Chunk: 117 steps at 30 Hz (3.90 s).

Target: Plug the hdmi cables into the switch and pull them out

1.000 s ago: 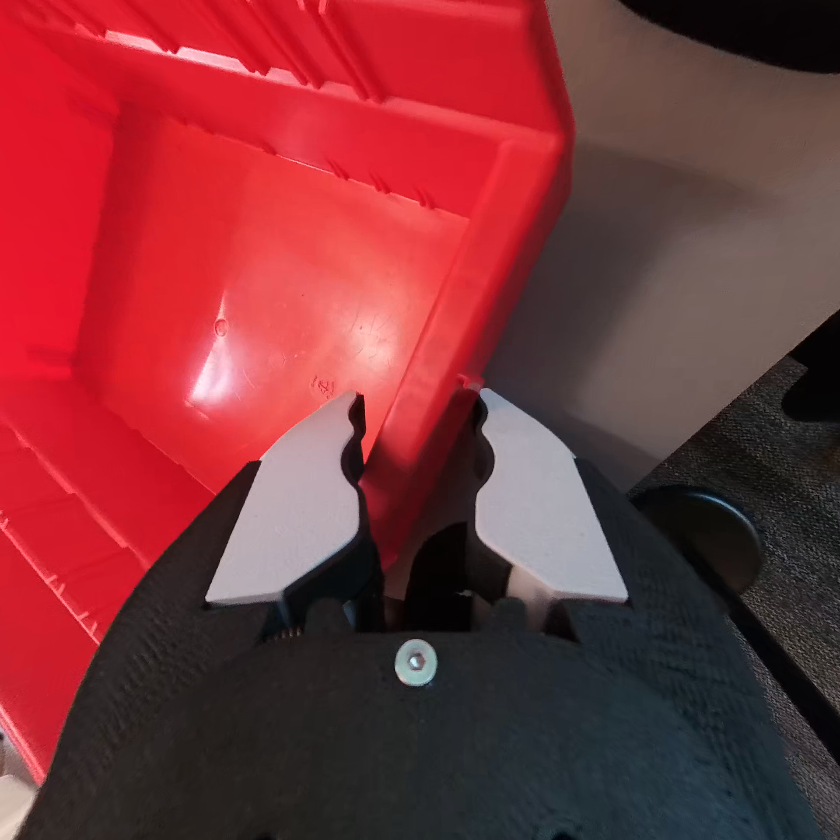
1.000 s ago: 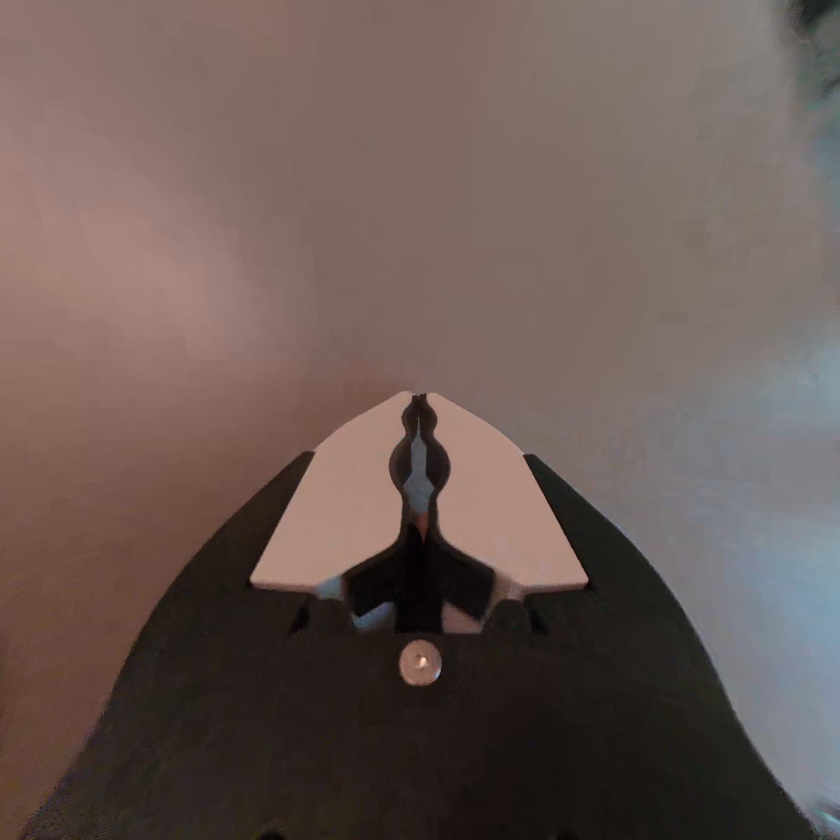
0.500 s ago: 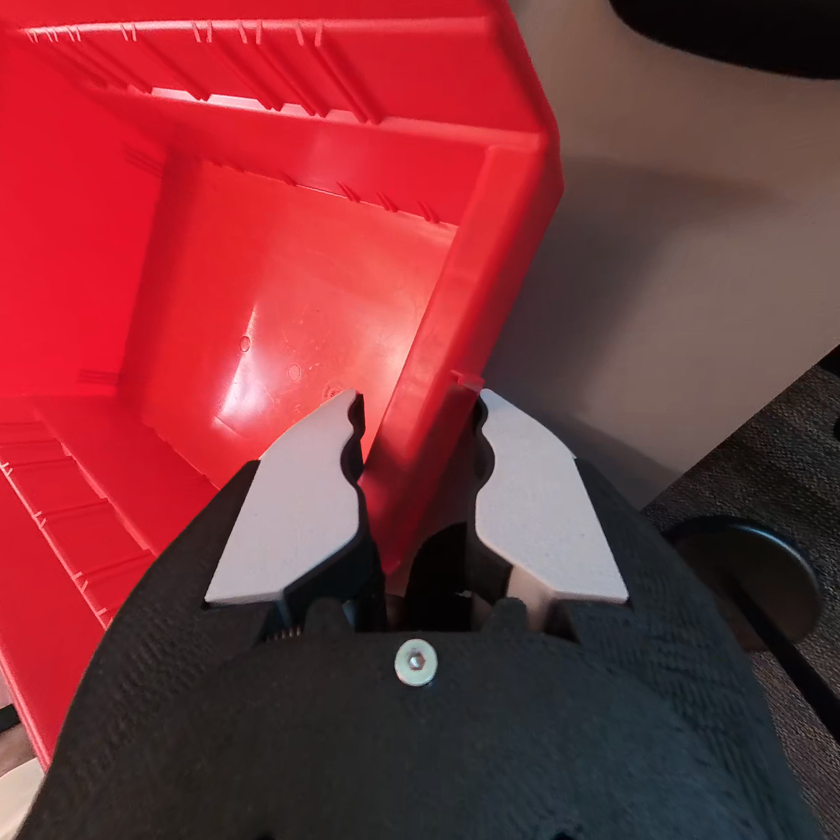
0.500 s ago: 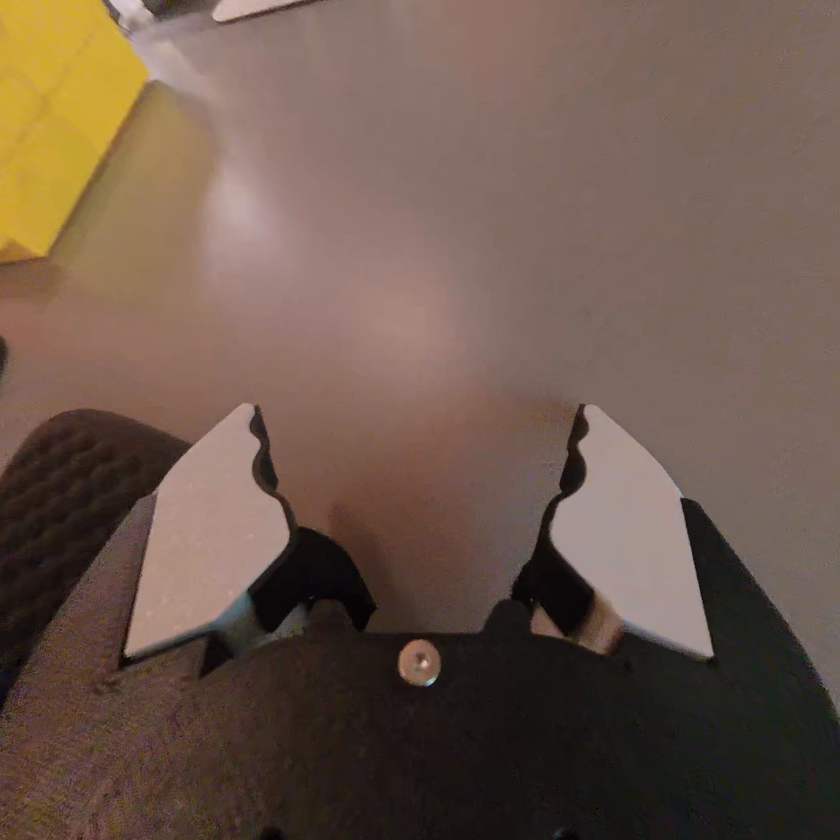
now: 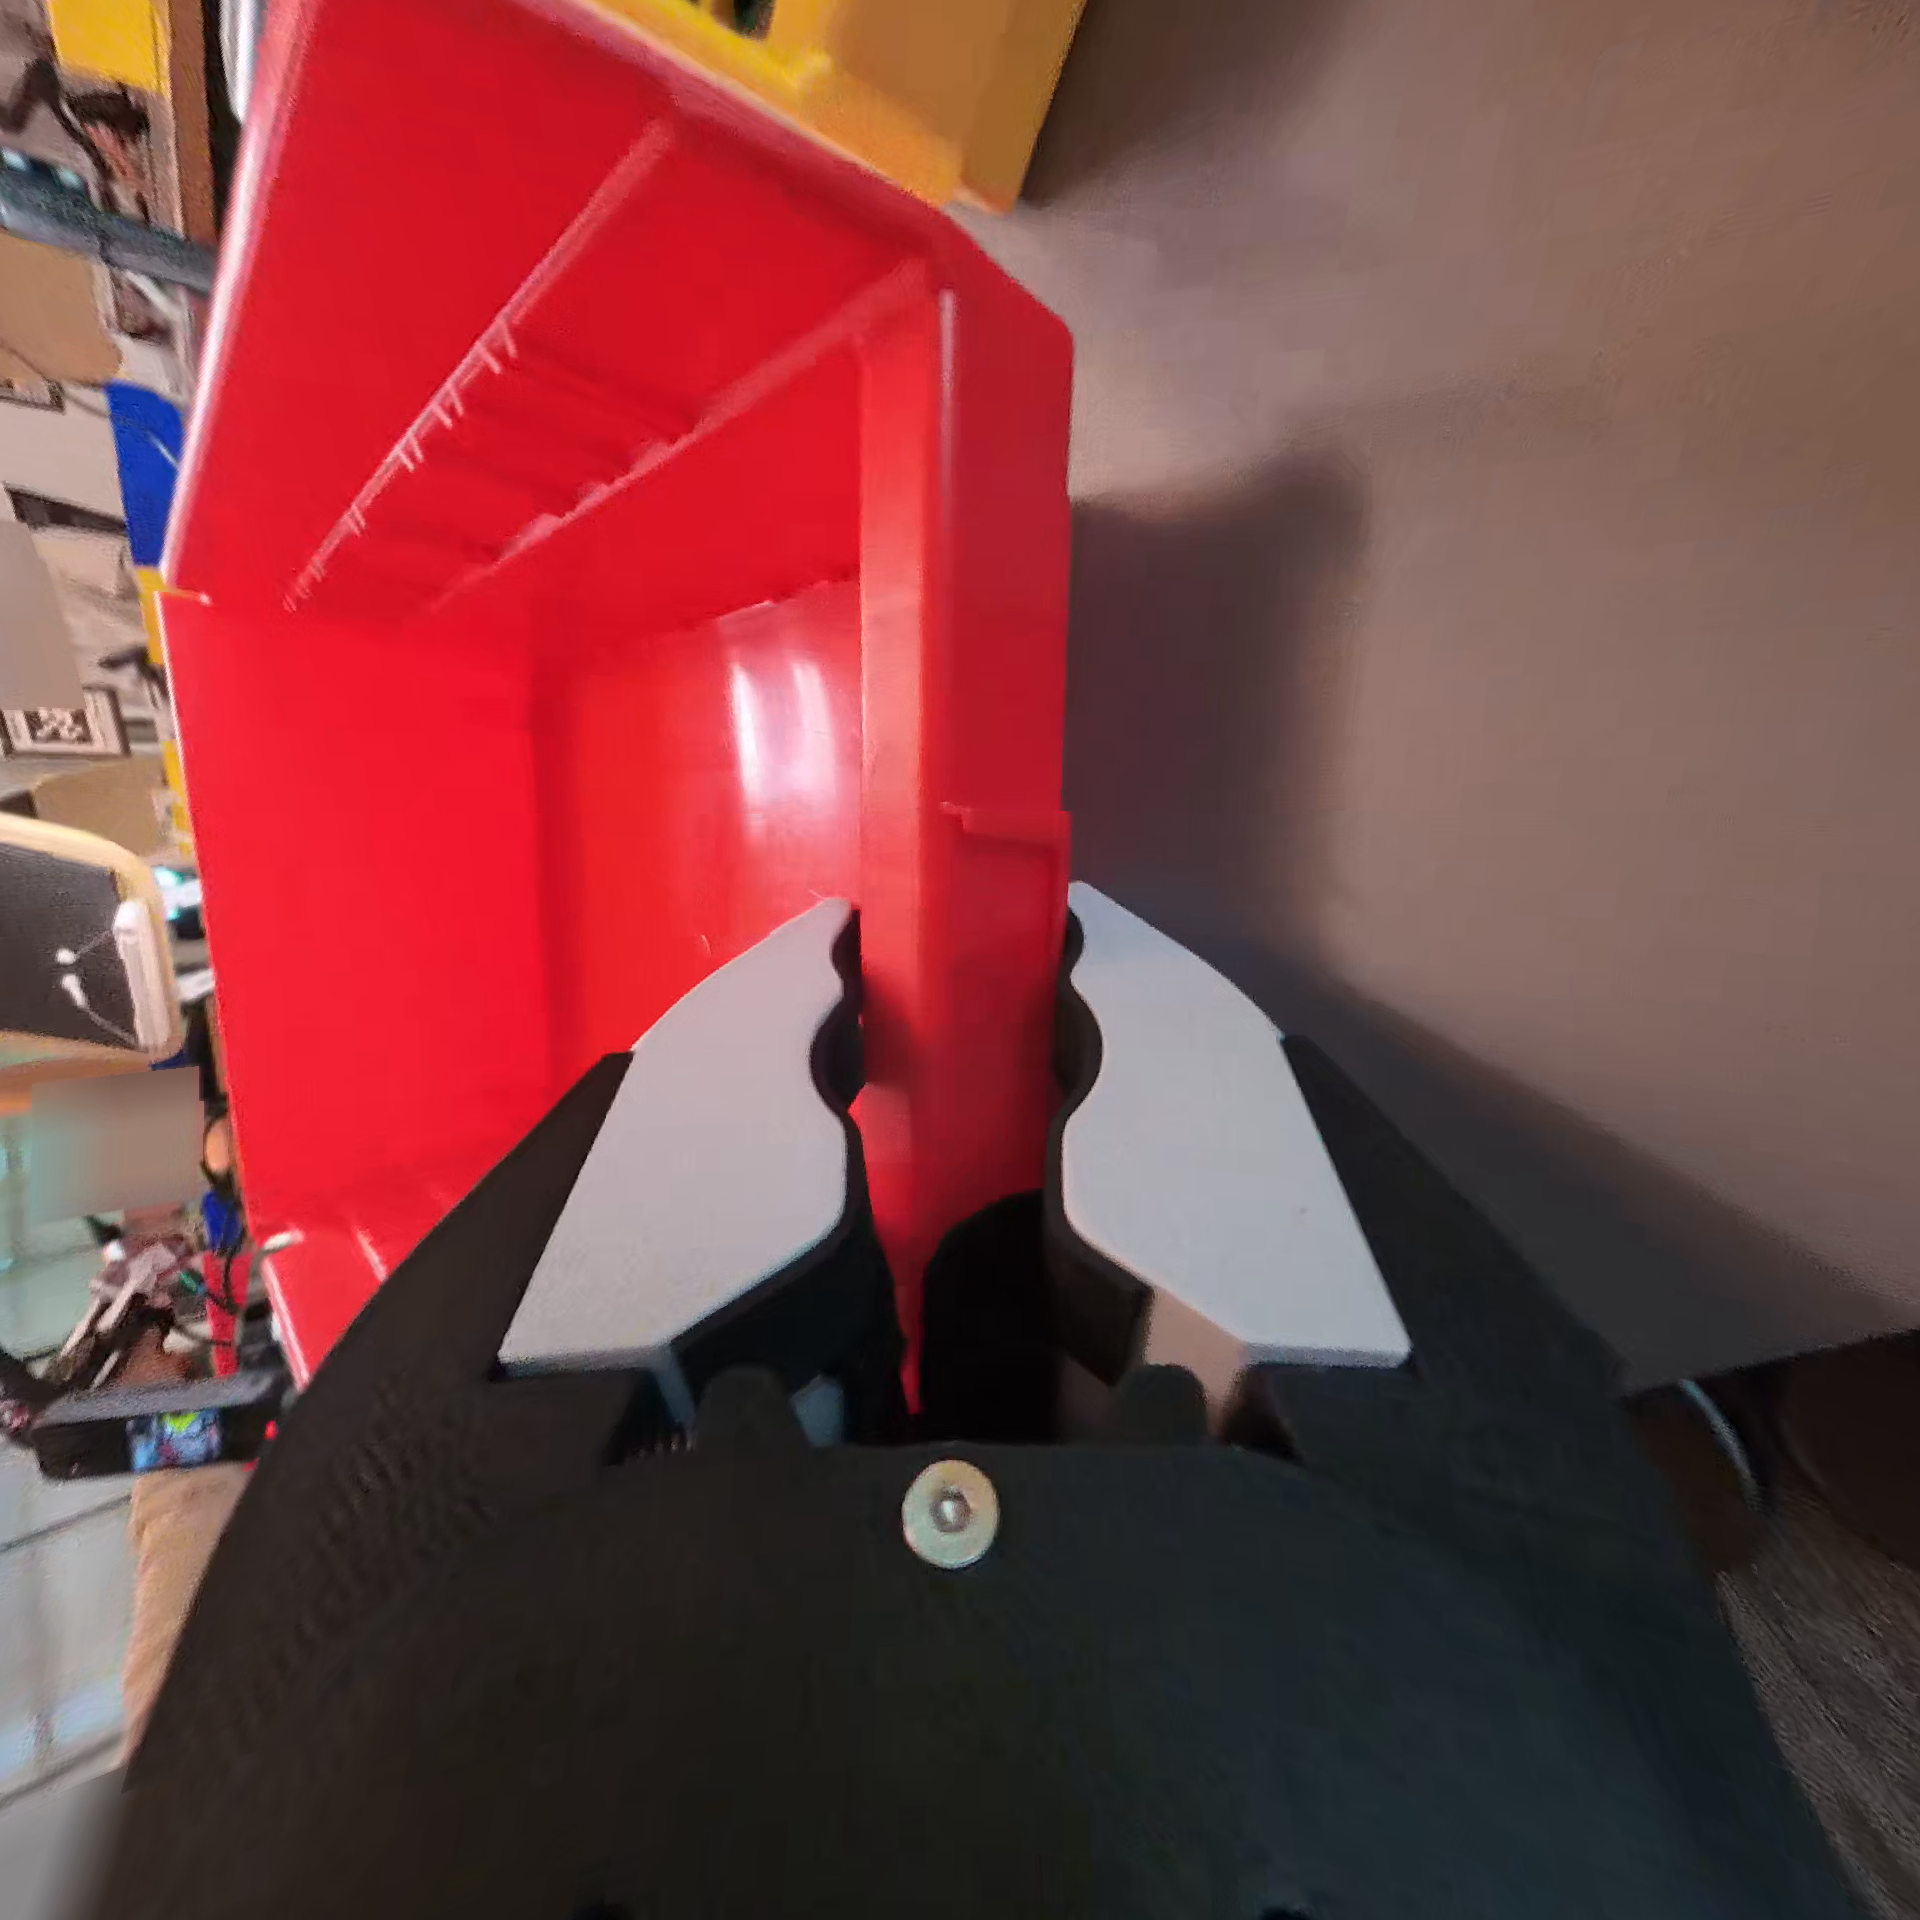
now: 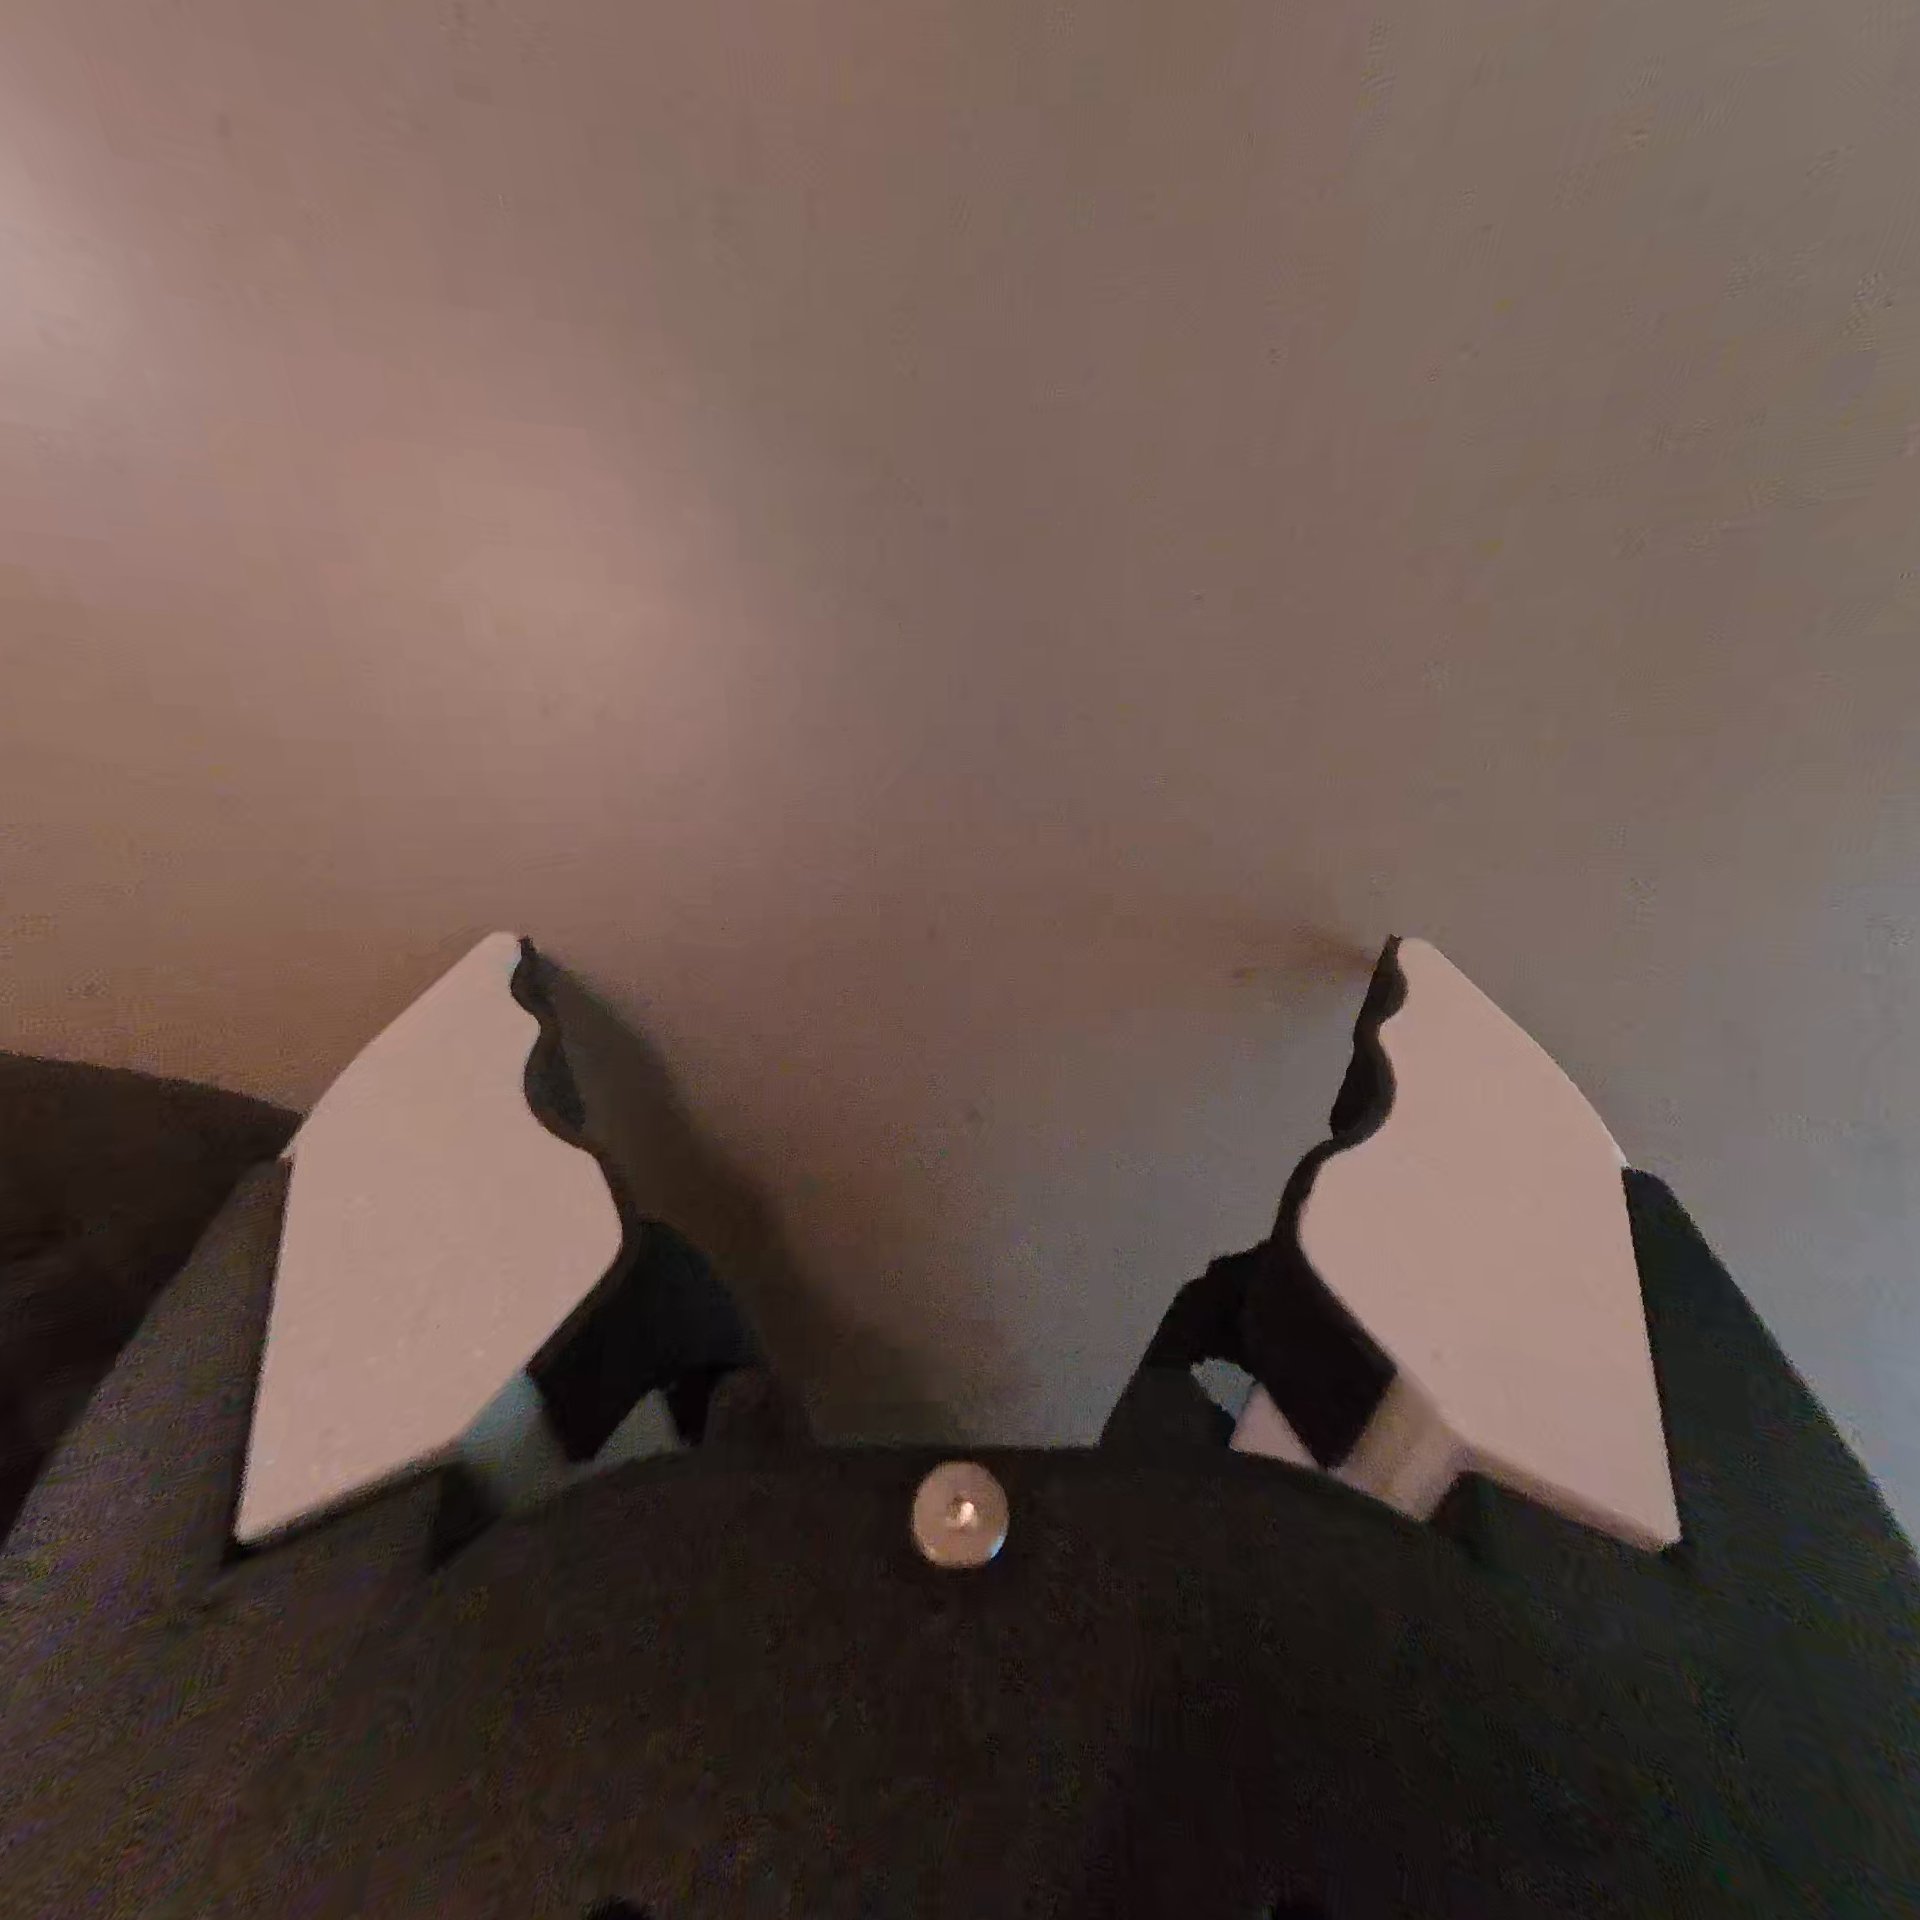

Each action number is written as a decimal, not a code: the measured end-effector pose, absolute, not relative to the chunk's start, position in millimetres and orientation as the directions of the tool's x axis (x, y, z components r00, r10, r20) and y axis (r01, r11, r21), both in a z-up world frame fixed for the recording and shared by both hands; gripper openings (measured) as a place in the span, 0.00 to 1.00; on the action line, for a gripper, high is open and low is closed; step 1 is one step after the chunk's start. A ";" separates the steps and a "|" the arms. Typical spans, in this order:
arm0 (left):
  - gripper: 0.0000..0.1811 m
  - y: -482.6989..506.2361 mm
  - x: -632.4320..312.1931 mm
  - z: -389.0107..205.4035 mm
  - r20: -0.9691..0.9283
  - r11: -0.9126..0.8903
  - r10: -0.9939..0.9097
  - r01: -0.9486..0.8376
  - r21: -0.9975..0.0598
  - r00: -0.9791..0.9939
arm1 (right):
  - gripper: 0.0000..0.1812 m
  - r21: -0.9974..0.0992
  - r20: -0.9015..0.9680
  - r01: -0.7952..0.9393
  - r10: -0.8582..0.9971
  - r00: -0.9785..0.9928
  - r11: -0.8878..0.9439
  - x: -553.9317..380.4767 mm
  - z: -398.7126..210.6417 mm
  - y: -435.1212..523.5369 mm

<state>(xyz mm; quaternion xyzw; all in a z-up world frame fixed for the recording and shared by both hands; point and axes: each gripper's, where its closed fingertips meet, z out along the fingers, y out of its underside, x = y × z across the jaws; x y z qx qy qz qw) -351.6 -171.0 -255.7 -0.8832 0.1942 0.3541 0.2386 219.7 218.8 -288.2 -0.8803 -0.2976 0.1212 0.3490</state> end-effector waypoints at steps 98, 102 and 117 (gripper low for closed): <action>0.20 178.7 76.8 -258.2 -0.780 -0.082 -0.615 -0.993 -0.083 0.116 | 0.79 -0.680 0.000 0.453 0.617 0.787 -0.577 217.0 -286.3 215.8; 0.21 184.4 93.9 -256.2 -0.800 -0.010 -0.594 -0.995 -0.104 0.089 | 0.80 -0.678 0.001 0.461 0.626 0.779 -0.572 216.9 -286.3 216.2; 0.42 11.5 -112.7 -184.0 -0.517 -0.281 -0.216 -0.560 -0.780 0.828 | 0.47 -0.912 0.274 0.408 0.803 0.530 0.042 185.2 -202.1 154.7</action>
